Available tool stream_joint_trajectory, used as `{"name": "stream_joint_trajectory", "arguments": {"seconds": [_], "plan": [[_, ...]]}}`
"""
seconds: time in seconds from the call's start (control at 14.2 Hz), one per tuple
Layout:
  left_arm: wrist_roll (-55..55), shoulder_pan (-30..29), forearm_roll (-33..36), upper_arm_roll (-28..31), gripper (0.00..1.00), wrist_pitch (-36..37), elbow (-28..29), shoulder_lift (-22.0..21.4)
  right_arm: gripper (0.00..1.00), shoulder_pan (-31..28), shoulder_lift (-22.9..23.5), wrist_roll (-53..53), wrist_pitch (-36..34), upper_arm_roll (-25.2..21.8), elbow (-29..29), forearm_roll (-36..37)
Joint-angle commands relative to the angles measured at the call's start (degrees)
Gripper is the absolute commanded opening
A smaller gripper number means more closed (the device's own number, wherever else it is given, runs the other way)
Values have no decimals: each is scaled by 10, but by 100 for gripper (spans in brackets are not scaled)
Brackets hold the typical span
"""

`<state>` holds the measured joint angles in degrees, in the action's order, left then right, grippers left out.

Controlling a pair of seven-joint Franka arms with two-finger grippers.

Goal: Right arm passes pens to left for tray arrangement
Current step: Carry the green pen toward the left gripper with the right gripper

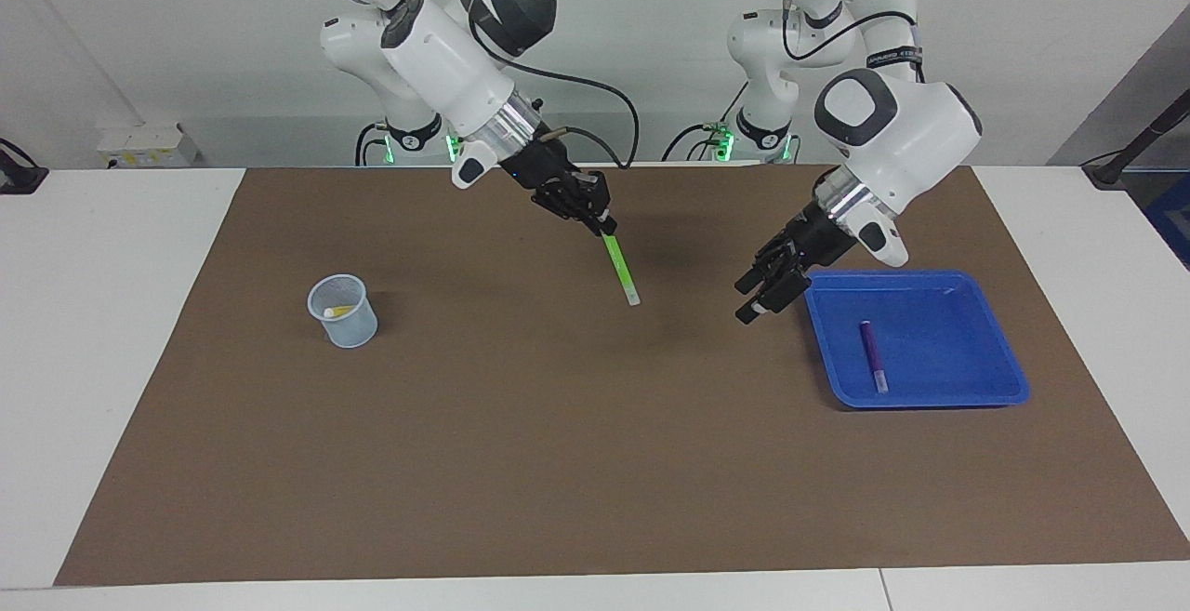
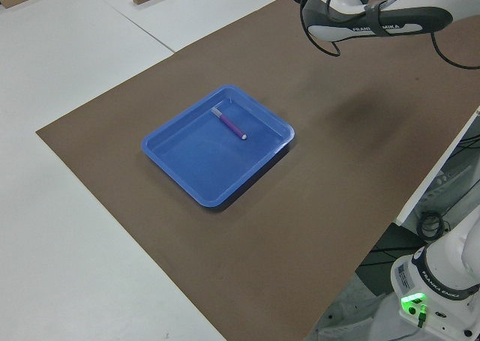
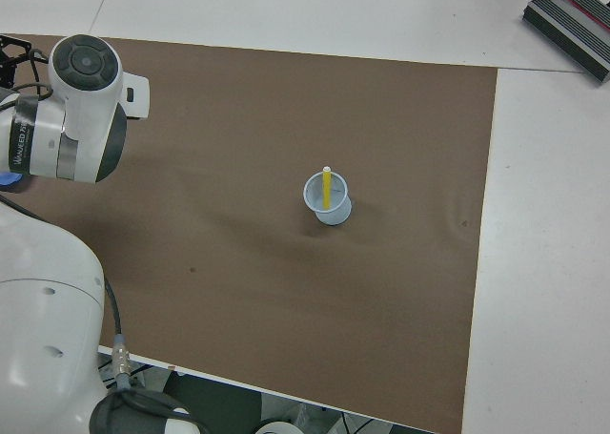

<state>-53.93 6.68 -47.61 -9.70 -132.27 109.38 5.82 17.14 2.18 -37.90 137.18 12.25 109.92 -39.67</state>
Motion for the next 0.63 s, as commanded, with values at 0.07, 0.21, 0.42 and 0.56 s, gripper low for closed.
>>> {"name": "stream_joint_trajectory", "arguments": {"seconds": [0.07, 0.21, 0.42, 0.56], "plan": [[-68, 28, -42, -18, 85, -52, 23, -13, 0, 20, 12, -23, 46, 1, 0, -17], [-84, 48, -43, -18, 82, -60, 33, -18, 0, 25, 12, -31, 55, 1, -1, -26], [-85, 66, -67, -18, 81, -61, 51, -26, 0, 25, 12, -31, 56, 1, 0, -27], [-90, 72, -94, -18, 76, -67, 58, -31, 0, 25, 12, -31, 55, 1, 0, -27]]}}
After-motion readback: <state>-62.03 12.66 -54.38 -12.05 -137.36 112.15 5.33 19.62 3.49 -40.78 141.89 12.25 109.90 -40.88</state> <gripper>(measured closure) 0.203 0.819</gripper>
